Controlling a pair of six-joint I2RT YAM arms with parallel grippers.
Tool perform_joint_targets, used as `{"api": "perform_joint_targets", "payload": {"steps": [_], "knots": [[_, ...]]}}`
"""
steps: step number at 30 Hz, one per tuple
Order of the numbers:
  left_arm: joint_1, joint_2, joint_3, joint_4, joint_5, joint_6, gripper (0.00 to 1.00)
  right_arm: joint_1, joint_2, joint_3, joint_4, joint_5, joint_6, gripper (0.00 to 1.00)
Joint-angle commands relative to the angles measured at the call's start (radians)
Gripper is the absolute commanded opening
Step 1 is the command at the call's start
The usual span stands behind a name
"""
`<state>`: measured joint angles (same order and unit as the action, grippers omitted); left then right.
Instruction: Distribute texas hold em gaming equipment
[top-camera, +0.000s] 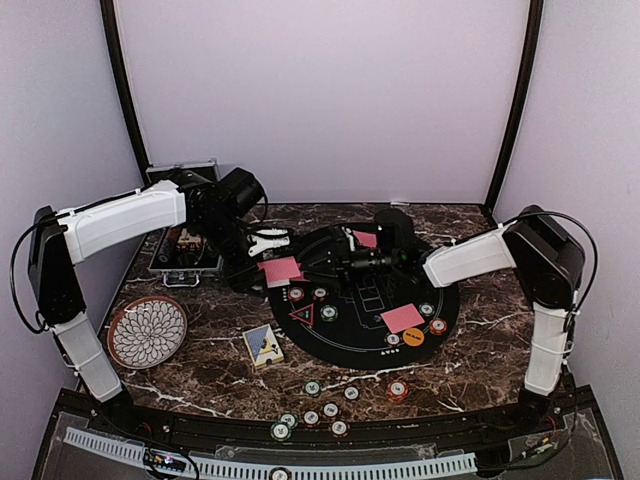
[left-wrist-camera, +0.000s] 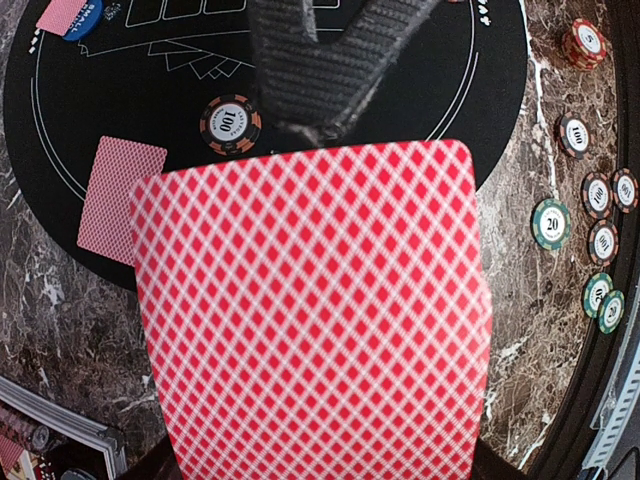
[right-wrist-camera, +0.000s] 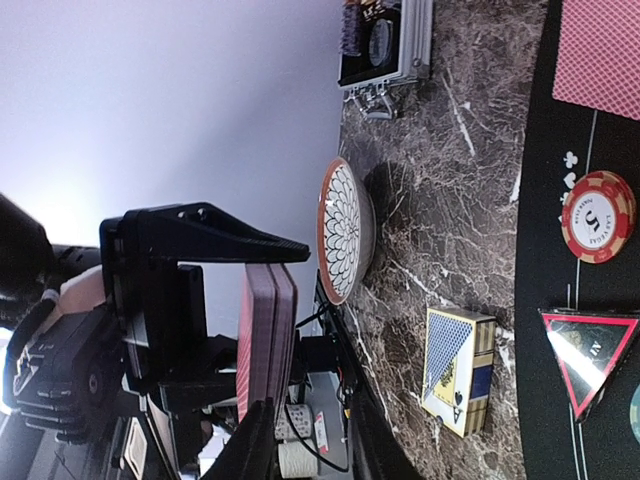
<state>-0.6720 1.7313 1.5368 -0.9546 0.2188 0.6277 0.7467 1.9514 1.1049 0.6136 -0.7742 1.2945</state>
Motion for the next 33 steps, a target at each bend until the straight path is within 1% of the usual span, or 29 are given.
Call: {"api": "perform_joint_targets", "payload": {"steps": [1, 3, 5, 8, 12, 17, 30, 33], "knots": [[0.002, -0.050, 0.016, -0.010, 0.005, 0.009, 0.00, -0.008, -0.046, -0.013, 0.031, -0.008, -0.003, 0.29], [0.003, -0.052, 0.014, -0.010, 0.005, 0.009, 0.00, -0.013, -0.056, -0.016, -0.003, 0.000, -0.025, 0.29], [0.003, -0.053, 0.014, -0.010, 0.004, 0.009, 0.00, -0.016, -0.060, -0.024, 0.000, 0.003, -0.024, 0.29], [0.003, -0.053, 0.013, -0.010, 0.004, 0.010, 0.00, -0.017, -0.059, -0.027, 0.031, 0.001, -0.007, 0.31], [0.003, -0.053, 0.013, -0.010, 0.001, 0.012, 0.00, -0.014, -0.050, -0.027, 0.099, -0.007, 0.043, 0.39], [0.002, -0.051, 0.012, -0.010, 0.001, 0.011, 0.00, 0.005, -0.024, 0.006, 0.119, -0.019, 0.058, 0.39], [0.003, -0.049, 0.016, -0.010, 0.002, 0.010, 0.00, 0.040, 0.044, 0.068, 0.152, -0.039, 0.090, 0.26], [0.003, -0.051, 0.017, -0.010, 0.003, 0.010, 0.00, 0.042, 0.047, 0.072, 0.157, -0.040, 0.095, 0.17]]}}
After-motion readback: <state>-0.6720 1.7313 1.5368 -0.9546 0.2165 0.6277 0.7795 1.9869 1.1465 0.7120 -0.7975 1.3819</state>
